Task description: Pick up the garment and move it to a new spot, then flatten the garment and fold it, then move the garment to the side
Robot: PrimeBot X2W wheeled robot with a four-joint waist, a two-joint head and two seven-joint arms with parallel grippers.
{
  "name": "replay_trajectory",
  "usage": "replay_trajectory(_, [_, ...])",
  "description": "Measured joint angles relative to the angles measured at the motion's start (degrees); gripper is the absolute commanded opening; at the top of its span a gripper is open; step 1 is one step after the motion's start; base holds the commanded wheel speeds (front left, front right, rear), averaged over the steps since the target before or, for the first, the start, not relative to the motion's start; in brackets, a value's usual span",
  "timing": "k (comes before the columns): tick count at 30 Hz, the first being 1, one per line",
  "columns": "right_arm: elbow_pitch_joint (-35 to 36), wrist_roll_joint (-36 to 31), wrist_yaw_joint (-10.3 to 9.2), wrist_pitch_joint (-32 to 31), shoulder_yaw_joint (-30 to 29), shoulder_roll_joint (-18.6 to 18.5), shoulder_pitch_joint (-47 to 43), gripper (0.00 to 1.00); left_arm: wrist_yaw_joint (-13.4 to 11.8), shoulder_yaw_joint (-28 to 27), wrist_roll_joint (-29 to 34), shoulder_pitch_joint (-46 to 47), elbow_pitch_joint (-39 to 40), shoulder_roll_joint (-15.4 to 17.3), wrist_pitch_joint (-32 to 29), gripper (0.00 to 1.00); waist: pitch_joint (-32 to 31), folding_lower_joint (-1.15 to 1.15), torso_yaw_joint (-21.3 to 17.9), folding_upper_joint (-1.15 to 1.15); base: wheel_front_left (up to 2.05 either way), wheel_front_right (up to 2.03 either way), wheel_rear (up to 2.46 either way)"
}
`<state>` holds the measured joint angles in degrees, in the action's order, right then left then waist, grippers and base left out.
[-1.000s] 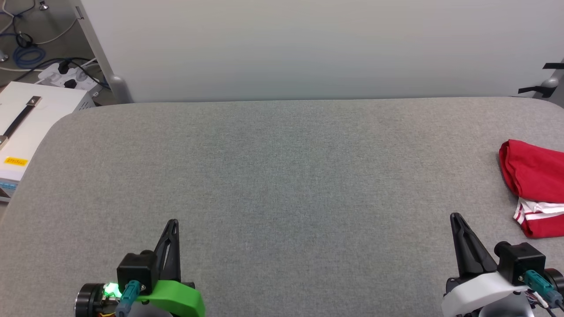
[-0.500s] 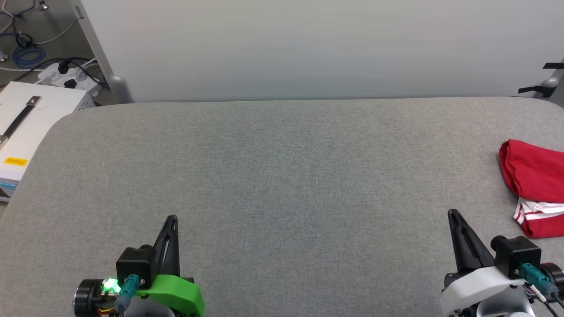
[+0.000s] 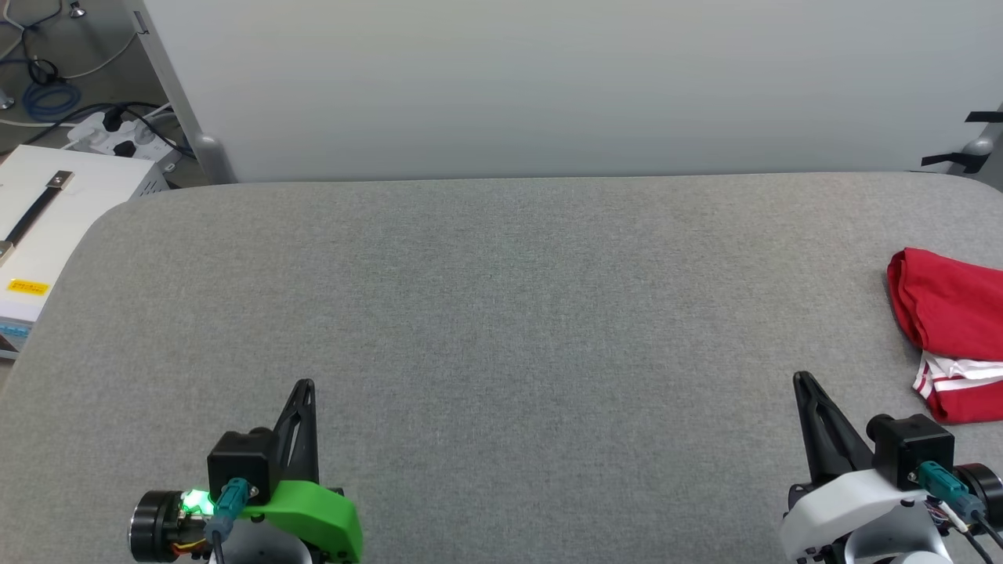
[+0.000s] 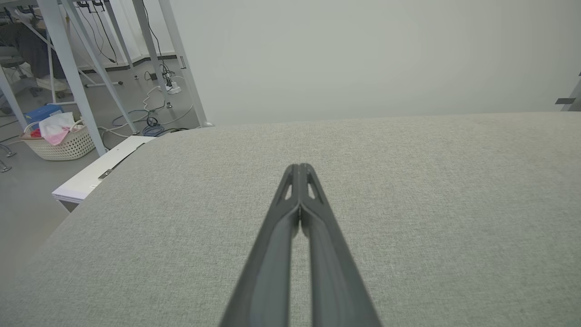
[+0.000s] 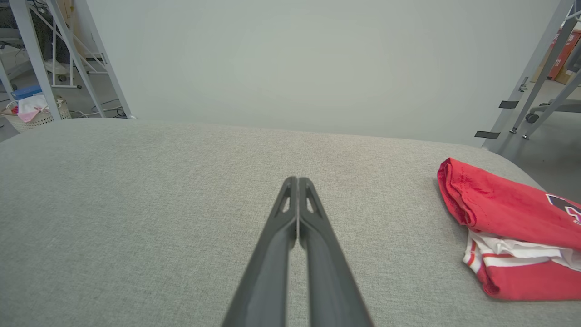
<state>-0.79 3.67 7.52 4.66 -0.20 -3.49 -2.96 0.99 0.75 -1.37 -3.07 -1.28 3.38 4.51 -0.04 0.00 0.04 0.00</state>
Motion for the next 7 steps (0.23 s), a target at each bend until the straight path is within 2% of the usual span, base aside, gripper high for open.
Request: replay_trajectory(7, [0.08,-0.6,0.0,-0.89,0.03,0.09,0.31,0.0,-0.3,-0.15,0.27,0.54,0.14,-0.03,-0.59,0.0,0.01,0.0,-0.01,0.0,0.0,0.0,0.0])
